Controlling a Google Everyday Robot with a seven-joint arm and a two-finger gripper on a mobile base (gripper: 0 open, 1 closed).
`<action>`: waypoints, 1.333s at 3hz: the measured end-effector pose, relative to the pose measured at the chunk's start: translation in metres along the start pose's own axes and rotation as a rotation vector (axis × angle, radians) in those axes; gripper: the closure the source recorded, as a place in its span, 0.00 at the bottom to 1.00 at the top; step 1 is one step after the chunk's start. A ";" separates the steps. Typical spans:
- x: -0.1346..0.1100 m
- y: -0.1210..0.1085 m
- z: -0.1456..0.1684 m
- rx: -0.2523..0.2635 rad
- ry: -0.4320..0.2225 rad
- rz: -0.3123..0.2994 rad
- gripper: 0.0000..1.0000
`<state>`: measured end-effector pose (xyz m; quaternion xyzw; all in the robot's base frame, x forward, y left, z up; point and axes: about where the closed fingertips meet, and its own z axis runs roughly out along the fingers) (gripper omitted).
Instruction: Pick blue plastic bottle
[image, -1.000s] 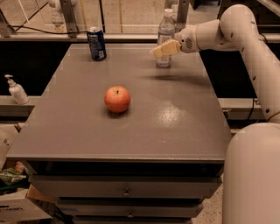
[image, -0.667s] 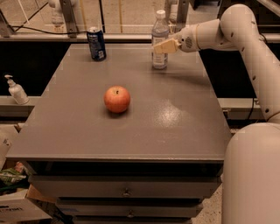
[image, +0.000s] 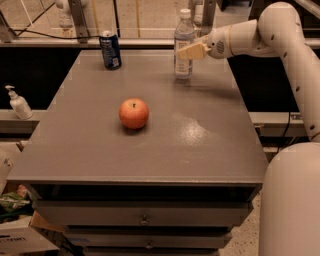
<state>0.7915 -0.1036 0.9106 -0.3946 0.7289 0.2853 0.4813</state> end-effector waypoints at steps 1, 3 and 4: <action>-0.013 0.029 -0.014 -0.065 0.007 -0.054 1.00; -0.049 0.096 -0.058 -0.187 0.006 -0.176 1.00; -0.050 0.100 -0.059 -0.196 0.010 -0.181 1.00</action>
Offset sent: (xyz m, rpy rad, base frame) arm -0.1165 0.0152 0.0870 -0.0710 -0.1165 0.2582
